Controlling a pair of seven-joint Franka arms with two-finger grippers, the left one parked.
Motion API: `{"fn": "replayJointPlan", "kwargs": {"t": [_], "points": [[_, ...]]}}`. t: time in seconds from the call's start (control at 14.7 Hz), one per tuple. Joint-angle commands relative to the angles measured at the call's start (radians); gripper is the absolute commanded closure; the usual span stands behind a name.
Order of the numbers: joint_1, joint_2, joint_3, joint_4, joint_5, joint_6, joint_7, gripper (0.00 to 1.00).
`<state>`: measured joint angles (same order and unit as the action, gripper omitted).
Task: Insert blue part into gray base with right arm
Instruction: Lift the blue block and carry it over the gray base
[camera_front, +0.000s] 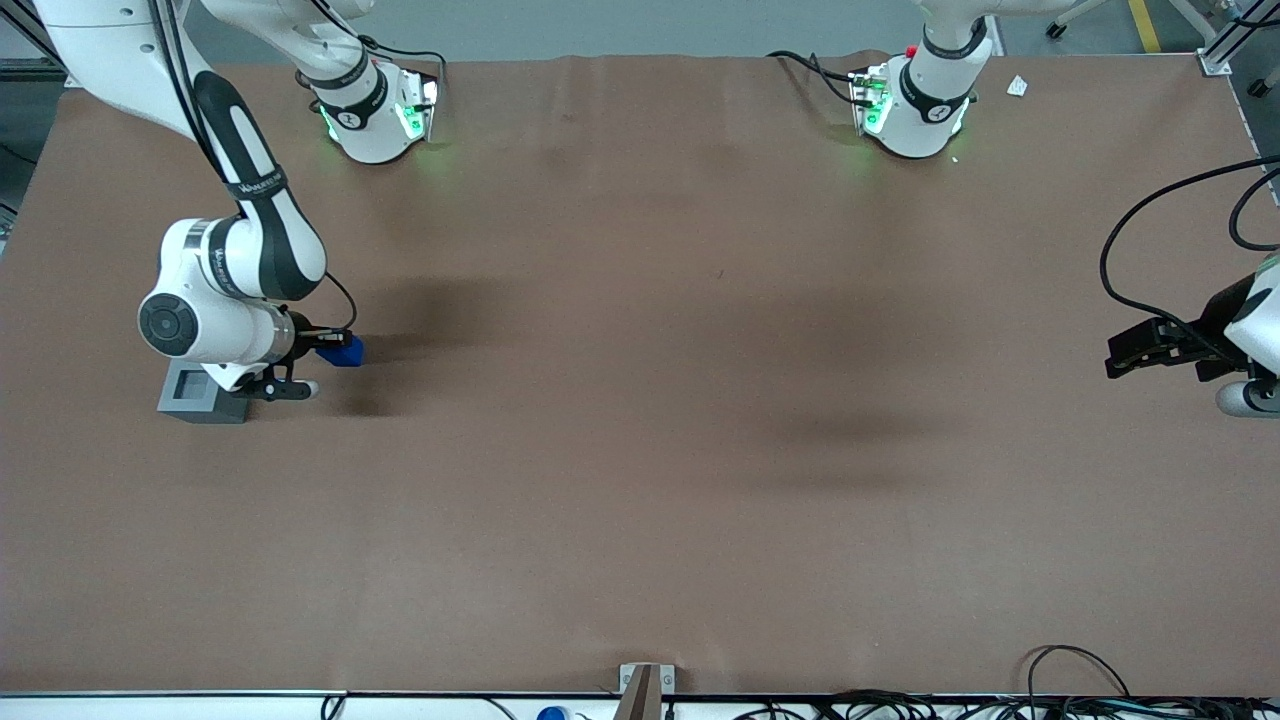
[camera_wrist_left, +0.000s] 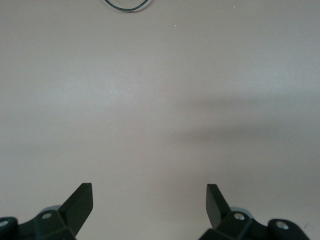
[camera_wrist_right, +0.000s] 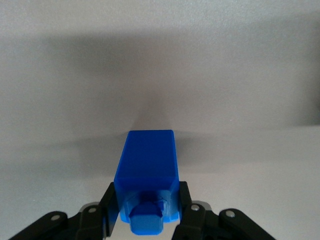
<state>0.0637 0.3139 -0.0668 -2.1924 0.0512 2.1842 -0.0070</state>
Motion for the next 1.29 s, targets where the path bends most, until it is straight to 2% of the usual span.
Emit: {"fn": "replayJointPlan", "kwargs": {"t": [0.0,0.14,0.34,0.54,0.68,0.88,1.22], "points": [[-0.005,-0.012,-0.004,0.003,-0.017,-0.011,0.004,0.8],[-0.018,-0.025,-0.005,0.034,-0.017,-0.072,0.004,0.87],[-0.051,-0.026,-0.005,0.141,-0.017,-0.22,0.005,0.88],[-0.085,-0.027,-0.007,0.221,-0.021,-0.294,0.002,0.91],[-0.119,-0.026,-0.005,0.267,-0.05,-0.334,0.005,0.93],[-0.172,-0.022,-0.004,0.302,-0.097,-0.337,-0.005,0.95],[-0.234,-0.015,-0.004,0.345,-0.109,-0.337,-0.048,0.96]]}}
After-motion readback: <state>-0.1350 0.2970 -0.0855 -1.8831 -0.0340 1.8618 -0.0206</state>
